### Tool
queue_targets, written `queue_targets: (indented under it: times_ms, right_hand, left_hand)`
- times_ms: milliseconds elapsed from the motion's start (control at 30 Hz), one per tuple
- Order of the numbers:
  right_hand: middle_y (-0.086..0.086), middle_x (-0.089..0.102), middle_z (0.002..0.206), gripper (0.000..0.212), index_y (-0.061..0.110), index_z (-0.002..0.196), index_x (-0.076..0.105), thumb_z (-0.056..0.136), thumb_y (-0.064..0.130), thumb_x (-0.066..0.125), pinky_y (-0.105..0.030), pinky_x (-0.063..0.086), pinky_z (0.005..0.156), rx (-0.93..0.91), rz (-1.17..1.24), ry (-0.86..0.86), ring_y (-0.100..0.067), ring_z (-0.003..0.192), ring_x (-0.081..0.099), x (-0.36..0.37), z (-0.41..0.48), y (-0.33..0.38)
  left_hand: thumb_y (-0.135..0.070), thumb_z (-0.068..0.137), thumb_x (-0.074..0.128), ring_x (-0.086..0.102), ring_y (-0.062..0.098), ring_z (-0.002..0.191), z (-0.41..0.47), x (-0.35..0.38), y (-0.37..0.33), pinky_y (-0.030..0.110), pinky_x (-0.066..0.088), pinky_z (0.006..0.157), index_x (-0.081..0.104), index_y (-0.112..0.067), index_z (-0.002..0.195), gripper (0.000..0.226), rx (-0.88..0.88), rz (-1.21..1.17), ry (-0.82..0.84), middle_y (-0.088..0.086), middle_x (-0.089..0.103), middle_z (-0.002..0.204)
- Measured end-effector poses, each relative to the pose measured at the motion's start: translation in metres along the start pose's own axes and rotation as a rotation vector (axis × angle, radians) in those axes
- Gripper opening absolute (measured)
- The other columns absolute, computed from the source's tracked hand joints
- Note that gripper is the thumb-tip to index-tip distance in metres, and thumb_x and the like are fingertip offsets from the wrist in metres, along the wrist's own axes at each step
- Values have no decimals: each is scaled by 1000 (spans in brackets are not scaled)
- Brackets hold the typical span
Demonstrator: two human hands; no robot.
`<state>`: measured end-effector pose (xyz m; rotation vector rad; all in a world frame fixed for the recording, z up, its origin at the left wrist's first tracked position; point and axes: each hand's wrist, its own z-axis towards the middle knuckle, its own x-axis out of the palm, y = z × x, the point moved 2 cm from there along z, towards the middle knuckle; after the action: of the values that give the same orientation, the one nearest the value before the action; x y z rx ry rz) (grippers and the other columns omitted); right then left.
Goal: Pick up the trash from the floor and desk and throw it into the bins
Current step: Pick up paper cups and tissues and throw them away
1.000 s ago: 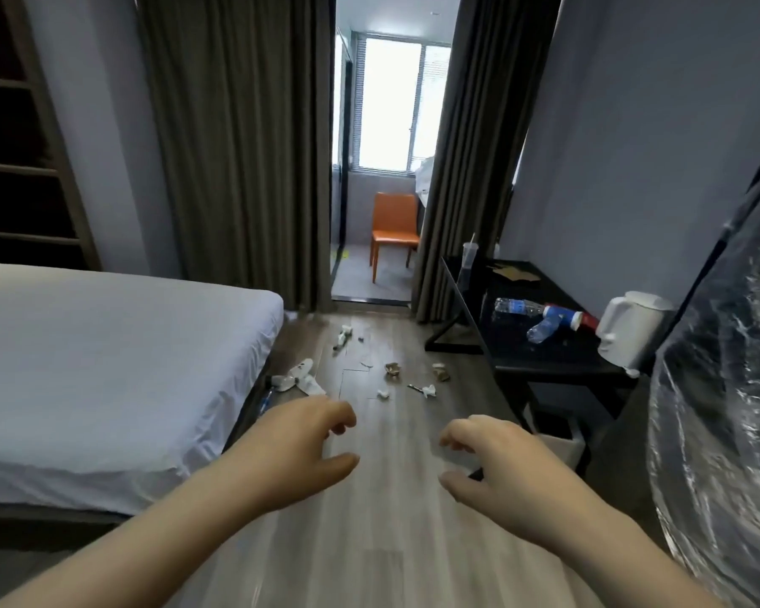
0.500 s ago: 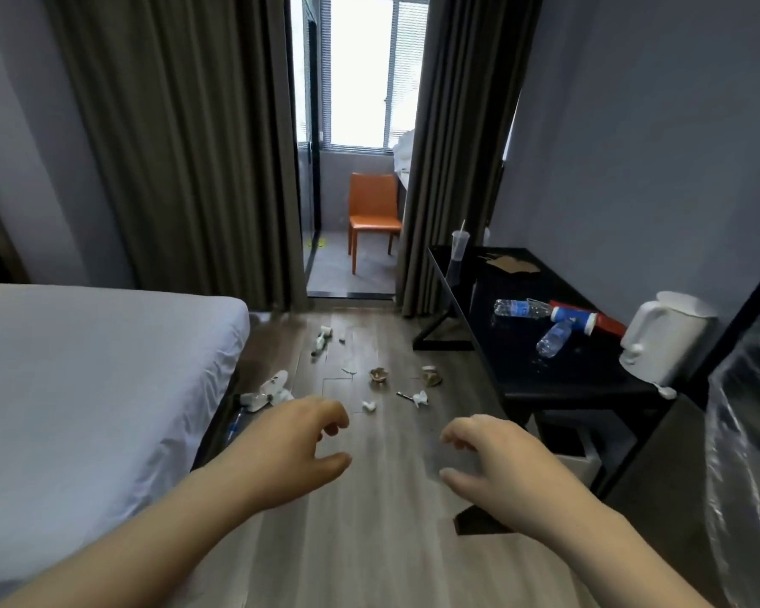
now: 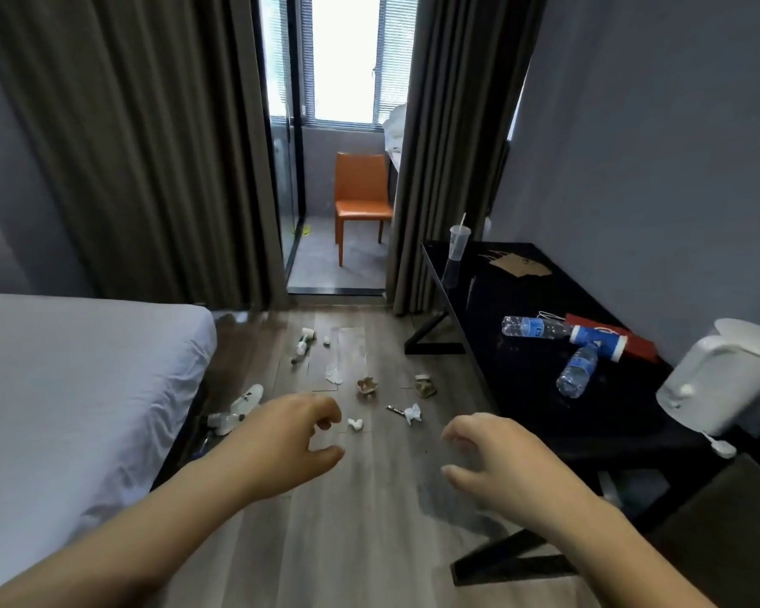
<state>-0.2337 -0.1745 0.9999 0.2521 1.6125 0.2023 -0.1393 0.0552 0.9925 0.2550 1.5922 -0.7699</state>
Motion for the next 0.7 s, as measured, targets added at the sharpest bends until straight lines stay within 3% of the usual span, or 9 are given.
queue_targets:
  times_ms: [133, 700]
  right_hand:
    - [14, 56, 114, 36, 33, 120, 56, 86, 45, 60, -22, 46, 91, 26, -8, 19, -3, 106, 52, 4, 78, -12]
    - [11, 57, 116, 37, 29, 120, 57, 86, 42, 61, -23, 44, 92, 181, 39, 120, -7, 109, 54, 12, 373, -58]
  left_hand:
    - [-50, 83, 61, 56, -2, 96, 77, -1, 39, 23, 50, 85, 57, -34, 116, 37, 17, -18, 19, -20, 57, 107]
    - [-47, 84, 61, 57, 4, 101, 356, -8, 188, 20, 47, 84, 55, -30, 121, 40, 48, -23, 207, -15, 59, 115]
